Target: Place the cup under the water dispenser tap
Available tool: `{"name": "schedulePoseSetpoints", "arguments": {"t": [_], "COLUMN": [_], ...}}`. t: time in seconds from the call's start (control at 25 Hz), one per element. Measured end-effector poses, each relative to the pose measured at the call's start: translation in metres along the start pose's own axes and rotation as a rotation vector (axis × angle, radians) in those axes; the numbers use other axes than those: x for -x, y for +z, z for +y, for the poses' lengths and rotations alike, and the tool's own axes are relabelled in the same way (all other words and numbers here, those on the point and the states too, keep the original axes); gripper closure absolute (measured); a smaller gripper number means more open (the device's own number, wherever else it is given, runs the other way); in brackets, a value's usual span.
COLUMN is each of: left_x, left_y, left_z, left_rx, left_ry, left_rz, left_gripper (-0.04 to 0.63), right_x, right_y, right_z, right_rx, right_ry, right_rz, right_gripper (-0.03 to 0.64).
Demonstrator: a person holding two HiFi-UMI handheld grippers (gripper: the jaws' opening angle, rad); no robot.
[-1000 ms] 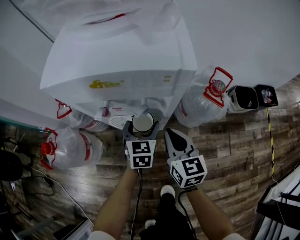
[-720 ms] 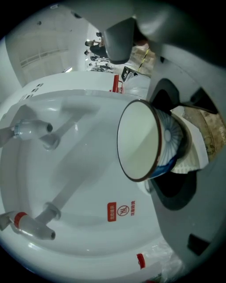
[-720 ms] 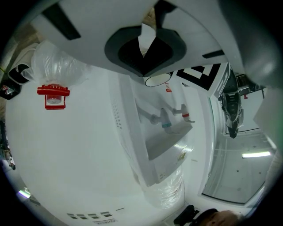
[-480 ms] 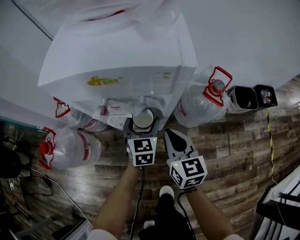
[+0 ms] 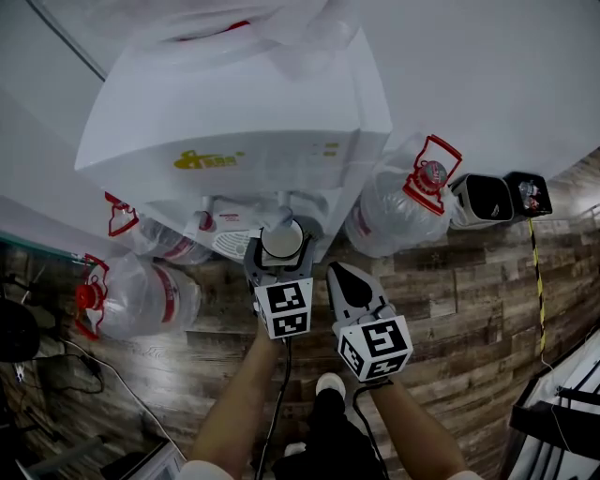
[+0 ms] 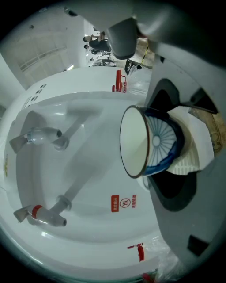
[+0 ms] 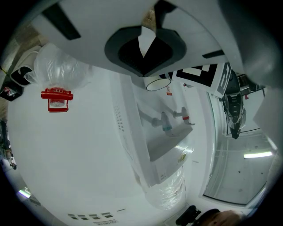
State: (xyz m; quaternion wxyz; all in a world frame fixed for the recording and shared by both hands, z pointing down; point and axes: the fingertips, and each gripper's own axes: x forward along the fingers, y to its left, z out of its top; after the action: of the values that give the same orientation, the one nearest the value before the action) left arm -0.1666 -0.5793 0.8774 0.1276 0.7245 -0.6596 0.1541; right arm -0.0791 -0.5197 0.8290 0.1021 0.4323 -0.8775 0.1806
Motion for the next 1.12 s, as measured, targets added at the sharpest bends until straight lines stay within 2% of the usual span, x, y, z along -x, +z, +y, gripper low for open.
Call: {"name": "schedulePoseSetpoints", "arguments": {"t": [0.32, 0.56, 0.84, 1.12], "left_x": [0.016, 0.054, 0.138, 0.259], "left_y": [0.000, 0.013, 0.047, 0.091], "left_z": [-0.002, -0.009, -0.004, -0.004], "left_rx": [0.019, 0.018, 0.018, 0.027], "left_ry": [-0.007, -0.035, -0.060, -0.073], "left_rz": [0.002, 0.007, 0.042, 0.055], "left_gripper": [0.167, 0.167, 0.169, 0.169], "right_x": [0.011, 0.039, 0.098, 0.185], "right_y": [0.007, 0.023, 0.063, 0.109], "right_z": [0.000, 0.014, 0.063, 0.118], "right_rx": [0.004, -0.003, -0.006, -0.011], "right_ry": [-0.013, -0.033, -0.042, -0.068], "right_rz": [-0.006, -0.005, -0.029, -0.049], "right_gripper": [0.595, 0.597, 0.595, 0.595]}}
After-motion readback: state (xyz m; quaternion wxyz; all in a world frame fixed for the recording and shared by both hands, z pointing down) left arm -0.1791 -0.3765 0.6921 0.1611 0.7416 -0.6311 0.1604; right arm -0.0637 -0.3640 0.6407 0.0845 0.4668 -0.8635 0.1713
